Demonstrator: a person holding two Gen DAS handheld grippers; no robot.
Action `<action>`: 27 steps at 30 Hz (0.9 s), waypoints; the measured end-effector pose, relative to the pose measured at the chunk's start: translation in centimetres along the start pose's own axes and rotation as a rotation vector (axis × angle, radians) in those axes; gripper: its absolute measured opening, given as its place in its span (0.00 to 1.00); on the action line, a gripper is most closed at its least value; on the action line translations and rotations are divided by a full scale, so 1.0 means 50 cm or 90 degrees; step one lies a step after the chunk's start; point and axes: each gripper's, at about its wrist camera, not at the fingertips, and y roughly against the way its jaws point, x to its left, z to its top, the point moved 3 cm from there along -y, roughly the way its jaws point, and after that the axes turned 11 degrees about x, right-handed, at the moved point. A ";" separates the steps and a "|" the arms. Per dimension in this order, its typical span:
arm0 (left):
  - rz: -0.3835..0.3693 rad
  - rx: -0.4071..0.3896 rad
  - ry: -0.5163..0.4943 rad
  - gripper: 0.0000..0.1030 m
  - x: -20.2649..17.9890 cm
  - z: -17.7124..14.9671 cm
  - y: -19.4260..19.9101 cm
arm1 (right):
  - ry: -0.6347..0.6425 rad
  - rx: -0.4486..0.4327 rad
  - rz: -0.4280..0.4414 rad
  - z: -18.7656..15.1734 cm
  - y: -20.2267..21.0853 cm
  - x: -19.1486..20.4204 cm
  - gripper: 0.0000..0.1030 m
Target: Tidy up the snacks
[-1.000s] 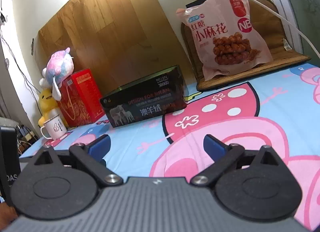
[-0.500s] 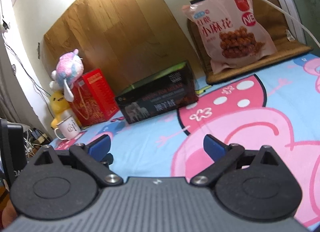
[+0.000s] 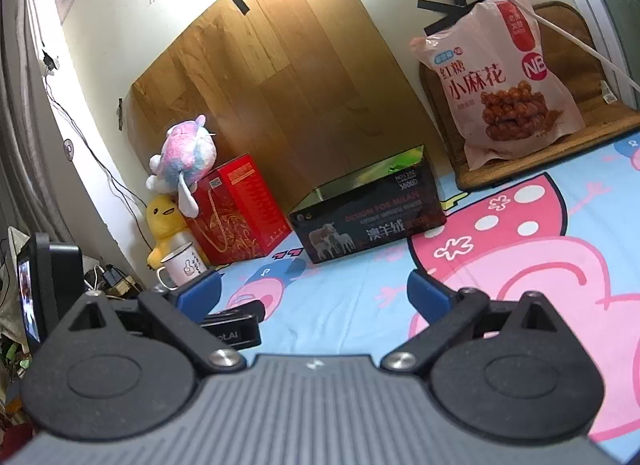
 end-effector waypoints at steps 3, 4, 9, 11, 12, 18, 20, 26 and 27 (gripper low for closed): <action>0.009 0.002 -0.002 1.00 0.001 -0.002 0.002 | -0.001 0.003 0.002 -0.002 -0.001 0.000 0.98; 0.012 0.003 -0.002 1.00 0.001 -0.002 0.001 | -0.002 0.005 0.003 -0.003 -0.002 -0.001 0.98; 0.018 0.011 -0.001 1.00 0.005 -0.005 -0.001 | -0.005 0.009 0.005 -0.004 -0.004 -0.003 0.98; 0.021 0.014 -0.004 1.00 0.003 -0.006 -0.001 | -0.006 0.010 0.005 -0.004 -0.005 -0.005 0.98; 0.021 0.015 -0.006 1.00 0.003 -0.006 -0.002 | -0.007 0.010 0.005 -0.004 -0.005 -0.005 0.98; 0.022 0.021 -0.012 1.00 -0.001 -0.007 -0.003 | -0.014 0.011 0.004 -0.005 -0.006 -0.011 0.98; 0.021 0.024 -0.011 1.00 -0.001 -0.006 -0.004 | -0.016 0.013 0.004 -0.004 -0.007 -0.011 0.98; 0.026 0.030 -0.010 1.00 -0.001 -0.007 -0.009 | -0.018 0.016 0.004 -0.005 -0.010 -0.012 0.98; 0.028 0.031 -0.010 1.00 0.000 -0.008 -0.010 | -0.019 0.017 0.004 -0.006 -0.010 -0.012 0.98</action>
